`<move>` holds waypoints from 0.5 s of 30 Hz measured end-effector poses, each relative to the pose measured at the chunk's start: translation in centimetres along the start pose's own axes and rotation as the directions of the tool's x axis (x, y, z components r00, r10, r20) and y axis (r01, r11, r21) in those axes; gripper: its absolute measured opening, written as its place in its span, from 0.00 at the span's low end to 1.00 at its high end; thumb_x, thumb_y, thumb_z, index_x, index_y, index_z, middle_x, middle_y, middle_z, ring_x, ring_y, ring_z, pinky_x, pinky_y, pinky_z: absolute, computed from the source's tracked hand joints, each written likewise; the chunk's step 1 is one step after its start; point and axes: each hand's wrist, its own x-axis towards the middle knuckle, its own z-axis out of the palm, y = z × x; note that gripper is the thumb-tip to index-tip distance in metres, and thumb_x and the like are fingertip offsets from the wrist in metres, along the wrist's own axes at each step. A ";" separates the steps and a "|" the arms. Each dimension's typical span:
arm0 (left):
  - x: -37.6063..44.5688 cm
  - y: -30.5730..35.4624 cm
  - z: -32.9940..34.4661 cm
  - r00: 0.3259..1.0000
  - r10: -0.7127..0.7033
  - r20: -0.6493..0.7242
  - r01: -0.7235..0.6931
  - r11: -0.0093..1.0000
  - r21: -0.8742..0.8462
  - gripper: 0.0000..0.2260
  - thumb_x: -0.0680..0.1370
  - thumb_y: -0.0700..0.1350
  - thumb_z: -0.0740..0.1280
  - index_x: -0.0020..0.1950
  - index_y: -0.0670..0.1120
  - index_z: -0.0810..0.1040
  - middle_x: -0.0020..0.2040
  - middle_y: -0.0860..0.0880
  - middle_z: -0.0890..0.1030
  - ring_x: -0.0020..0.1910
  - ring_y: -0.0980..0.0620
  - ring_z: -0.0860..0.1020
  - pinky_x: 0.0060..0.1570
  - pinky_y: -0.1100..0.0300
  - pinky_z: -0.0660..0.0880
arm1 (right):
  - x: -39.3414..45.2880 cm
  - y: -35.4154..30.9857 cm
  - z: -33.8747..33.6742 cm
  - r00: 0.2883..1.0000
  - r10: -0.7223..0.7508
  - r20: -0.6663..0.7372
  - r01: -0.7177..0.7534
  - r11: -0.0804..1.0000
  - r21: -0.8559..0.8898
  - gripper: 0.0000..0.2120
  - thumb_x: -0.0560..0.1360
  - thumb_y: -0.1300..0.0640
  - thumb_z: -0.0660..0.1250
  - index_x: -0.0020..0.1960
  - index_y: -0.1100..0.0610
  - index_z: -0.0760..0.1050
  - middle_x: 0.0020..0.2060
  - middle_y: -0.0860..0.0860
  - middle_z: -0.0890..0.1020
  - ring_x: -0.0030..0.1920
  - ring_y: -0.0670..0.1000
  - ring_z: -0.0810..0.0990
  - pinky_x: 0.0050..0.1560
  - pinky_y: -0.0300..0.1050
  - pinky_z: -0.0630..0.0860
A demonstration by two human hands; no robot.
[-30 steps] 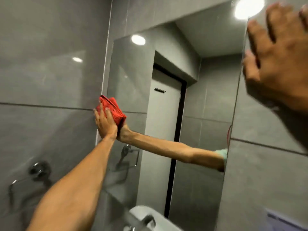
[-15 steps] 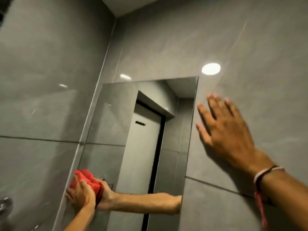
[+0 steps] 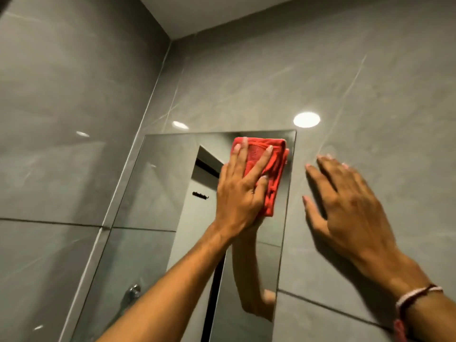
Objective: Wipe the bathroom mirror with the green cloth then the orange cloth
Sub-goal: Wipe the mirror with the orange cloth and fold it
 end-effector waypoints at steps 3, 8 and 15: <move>-7.7 -7.7 -3.4 0.961 -0.269 -0.057 0.272 0.961 0.043 0.25 0.81 0.55 0.54 0.79 0.63 0.58 0.84 0.47 0.53 0.82 0.48 0.53 0.78 0.51 0.55 | -0.7 -0.6 0.6 0.999 0.015 -0.046 -0.014 1.000 0.007 0.30 0.79 0.46 0.58 0.78 0.56 0.65 0.77 0.60 0.68 0.76 0.61 0.66 0.78 0.56 0.60; -27.6 -16.9 -9.2 0.526 -0.833 -0.171 0.835 0.545 -0.082 0.29 0.80 0.57 0.53 0.81 0.53 0.58 0.84 0.47 0.52 0.81 0.46 0.58 0.76 0.50 0.59 | -0.9 0.9 2.9 0.994 0.004 -0.110 -0.006 1.000 -0.023 0.27 0.81 0.42 0.53 0.76 0.53 0.63 0.75 0.59 0.66 0.73 0.64 0.66 0.77 0.63 0.62; -35.6 -11.3 -8.7 -0.148 -0.950 -0.276 0.983 -0.112 -0.145 0.23 0.85 0.49 0.53 0.81 0.53 0.60 0.80 0.34 0.59 0.77 0.33 0.61 0.78 0.42 0.55 | -0.6 0.8 3.1 0.997 0.054 -0.055 -0.055 0.998 -0.025 0.28 0.82 0.37 0.46 0.72 0.54 0.62 0.71 0.63 0.68 0.68 0.70 0.70 0.71 0.69 0.67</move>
